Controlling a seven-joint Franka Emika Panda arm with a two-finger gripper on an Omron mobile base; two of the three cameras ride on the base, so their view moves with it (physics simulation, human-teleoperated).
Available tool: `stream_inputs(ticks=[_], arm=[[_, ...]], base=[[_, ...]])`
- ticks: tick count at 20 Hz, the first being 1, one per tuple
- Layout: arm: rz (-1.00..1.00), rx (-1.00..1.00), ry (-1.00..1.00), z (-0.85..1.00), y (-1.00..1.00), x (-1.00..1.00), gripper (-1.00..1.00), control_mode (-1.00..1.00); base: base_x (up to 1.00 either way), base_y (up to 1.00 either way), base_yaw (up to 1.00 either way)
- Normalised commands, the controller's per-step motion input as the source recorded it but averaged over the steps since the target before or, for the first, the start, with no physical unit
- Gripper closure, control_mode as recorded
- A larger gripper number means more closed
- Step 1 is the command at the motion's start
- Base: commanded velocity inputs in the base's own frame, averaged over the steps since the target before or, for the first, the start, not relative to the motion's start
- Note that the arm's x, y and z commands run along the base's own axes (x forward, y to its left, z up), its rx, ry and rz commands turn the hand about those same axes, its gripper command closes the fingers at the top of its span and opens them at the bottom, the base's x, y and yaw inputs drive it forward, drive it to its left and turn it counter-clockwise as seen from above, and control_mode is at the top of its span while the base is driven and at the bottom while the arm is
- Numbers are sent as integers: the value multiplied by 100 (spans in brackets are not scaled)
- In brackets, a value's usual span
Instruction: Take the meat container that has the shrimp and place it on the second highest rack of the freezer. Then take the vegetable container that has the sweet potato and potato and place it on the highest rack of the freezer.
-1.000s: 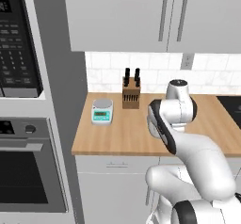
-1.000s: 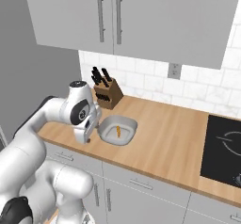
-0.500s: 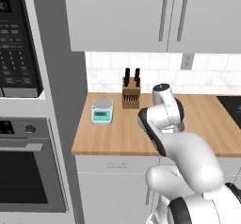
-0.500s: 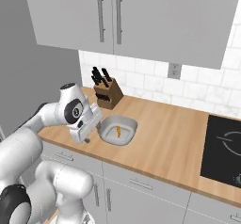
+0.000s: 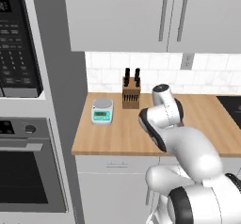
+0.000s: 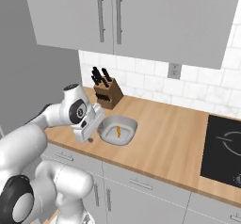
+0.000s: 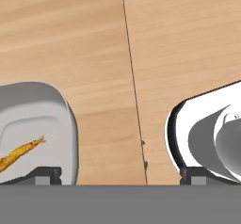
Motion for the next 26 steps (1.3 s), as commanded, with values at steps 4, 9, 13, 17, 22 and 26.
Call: stream_inputs(ticks=[4, 9, 13, 17, 22, 26], arm=[[0, 0, 0, -30, -3, 15, -100, -100], [0, -1, 0, -33, 0, 29, -100, -100], [0, -1, 2, -18, -2, 41, -100, -100], [0, 0, 1, -13, -6, 24, -100, -100], [0, 0, 0, -15, -7, 12, -100, -100], [0, 0, 0, -31, 0, 0, -100, -100]], base=[[0, 0, 0], [0, 0, 0], [0, 0, 0], [0, 0, 0], [0, 0, 0], [0, 0, 0]])
